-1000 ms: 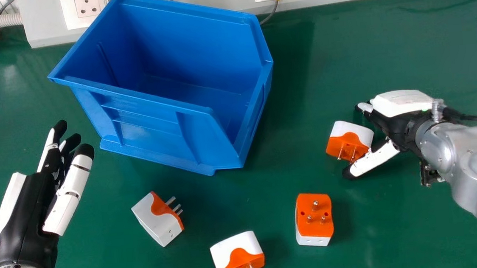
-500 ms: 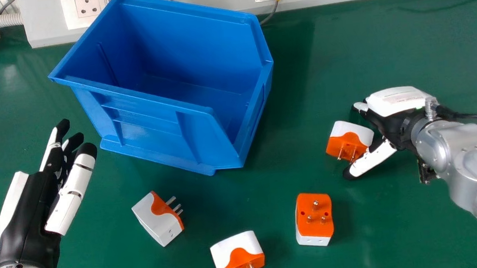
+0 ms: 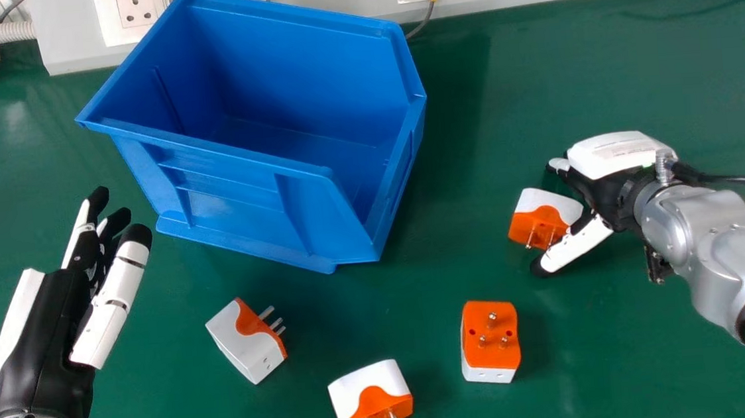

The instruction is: Pick all objects and put in blue box

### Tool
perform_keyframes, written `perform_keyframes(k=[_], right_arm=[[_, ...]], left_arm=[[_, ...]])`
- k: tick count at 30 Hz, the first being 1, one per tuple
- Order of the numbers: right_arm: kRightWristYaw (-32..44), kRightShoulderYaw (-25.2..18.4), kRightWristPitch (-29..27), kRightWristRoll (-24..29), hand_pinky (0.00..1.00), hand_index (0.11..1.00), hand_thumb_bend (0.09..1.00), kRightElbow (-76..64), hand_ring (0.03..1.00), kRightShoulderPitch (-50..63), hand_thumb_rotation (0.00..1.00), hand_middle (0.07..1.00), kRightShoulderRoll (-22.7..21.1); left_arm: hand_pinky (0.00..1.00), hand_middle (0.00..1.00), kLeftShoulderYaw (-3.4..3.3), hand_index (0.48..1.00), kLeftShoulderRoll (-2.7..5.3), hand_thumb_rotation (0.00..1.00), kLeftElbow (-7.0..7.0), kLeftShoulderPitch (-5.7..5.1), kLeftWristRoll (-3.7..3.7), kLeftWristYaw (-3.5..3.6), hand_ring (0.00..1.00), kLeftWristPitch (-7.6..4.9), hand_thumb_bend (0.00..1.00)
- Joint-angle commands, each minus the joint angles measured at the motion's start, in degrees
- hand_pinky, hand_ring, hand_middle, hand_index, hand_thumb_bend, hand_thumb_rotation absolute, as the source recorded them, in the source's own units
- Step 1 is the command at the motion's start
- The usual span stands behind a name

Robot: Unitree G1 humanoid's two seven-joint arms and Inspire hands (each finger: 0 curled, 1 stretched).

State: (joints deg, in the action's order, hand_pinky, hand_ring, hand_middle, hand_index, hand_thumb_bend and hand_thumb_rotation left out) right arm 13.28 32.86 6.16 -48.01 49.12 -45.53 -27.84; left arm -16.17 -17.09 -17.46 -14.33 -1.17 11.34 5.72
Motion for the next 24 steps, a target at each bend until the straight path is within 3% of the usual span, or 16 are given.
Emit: perform_keyframes(k=[1,5,24], right_arm=[[-0.2,0.3,0.0,-0.7,0.85,0.939,0.689,-0.2,0.963,-2.3,0.65,0.983,0.3],[-0.4,0.4,0.1,-0.6,0.84,0.94,0.678,-0.3,0.962,-2.5,0.64,0.982,0.4],[-0.5,0.7,0.6,0.0,0.84,0.934,0.696,0.6,0.955,-3.8,0.66,0.979,2.2]], left_arm=[[0.88,0.96,-0.15,0.993,-0.16,0.86,-1.64,-0.17,-0.27,-0.22,0.95,-0.22,0.38],[0.88,0.96,-0.01,0.993,0.04,0.86,-2.37,-0.35,-0.33,-0.28,0.95,0.32,0.39],[0.89,0.96,0.16,0.991,0.09,0.86,-2.59,-0.04,-0.17,-0.24,0.95,1.04,0.4]])
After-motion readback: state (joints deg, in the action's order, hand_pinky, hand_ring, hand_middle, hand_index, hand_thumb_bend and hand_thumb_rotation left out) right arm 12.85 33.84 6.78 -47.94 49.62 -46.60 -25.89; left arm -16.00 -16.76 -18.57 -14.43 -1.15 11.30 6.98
